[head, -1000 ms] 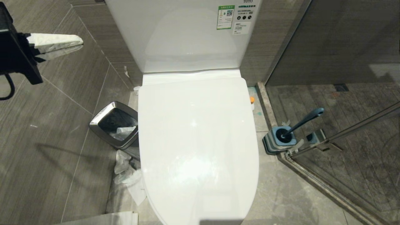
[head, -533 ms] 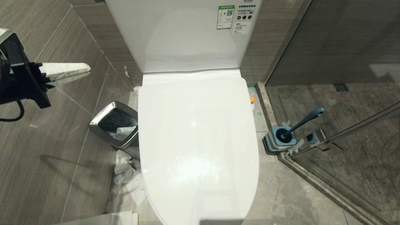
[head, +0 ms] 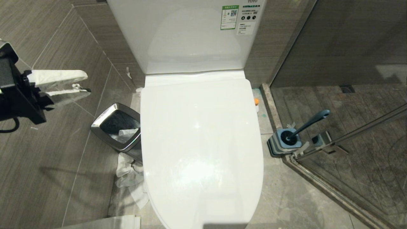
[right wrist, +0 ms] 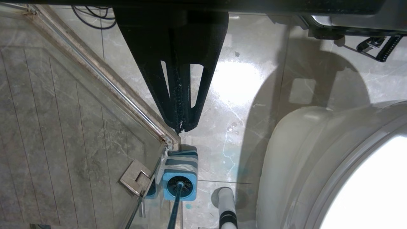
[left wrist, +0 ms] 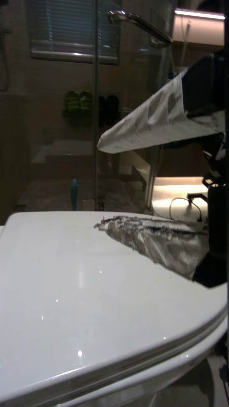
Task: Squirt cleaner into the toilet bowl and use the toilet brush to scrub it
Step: Use the left hand to lift the toilet lid slightly
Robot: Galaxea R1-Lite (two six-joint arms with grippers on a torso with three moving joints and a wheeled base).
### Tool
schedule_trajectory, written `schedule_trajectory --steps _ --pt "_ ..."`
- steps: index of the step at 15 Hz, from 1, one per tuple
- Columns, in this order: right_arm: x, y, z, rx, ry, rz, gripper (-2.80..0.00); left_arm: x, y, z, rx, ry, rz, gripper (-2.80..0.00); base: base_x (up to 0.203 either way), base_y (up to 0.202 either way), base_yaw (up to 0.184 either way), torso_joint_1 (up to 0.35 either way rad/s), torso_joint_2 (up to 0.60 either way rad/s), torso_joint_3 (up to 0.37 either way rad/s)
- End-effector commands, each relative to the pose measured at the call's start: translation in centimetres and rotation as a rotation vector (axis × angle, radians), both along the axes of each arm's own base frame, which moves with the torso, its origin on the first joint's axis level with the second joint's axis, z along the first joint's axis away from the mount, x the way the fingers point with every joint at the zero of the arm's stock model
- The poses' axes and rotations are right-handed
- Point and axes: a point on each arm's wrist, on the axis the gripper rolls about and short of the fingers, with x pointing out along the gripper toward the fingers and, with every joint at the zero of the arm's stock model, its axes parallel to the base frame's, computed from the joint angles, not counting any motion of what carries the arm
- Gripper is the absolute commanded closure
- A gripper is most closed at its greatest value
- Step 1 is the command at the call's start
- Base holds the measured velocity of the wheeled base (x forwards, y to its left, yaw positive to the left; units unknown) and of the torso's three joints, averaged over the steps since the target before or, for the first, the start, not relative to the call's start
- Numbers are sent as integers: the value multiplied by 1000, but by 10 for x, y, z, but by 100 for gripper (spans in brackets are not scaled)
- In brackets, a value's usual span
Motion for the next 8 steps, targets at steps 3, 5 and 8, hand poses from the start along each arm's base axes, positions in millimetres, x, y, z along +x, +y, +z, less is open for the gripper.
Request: schedule_trajectory --steps 3,5,8 --pt "0 0 0 0 2 1 0 10 2 -75 97 13 -185 -280 0 0 0 0 0 0" --pt "0 0 0 0 2 1 0 15 7 -106 94 19 -258 -280 0 0 0 0 0 0" --pt "0 0 0 0 2 1 0 20 11 -127 54 58 -307 -280 0 0 0 0 0 0"
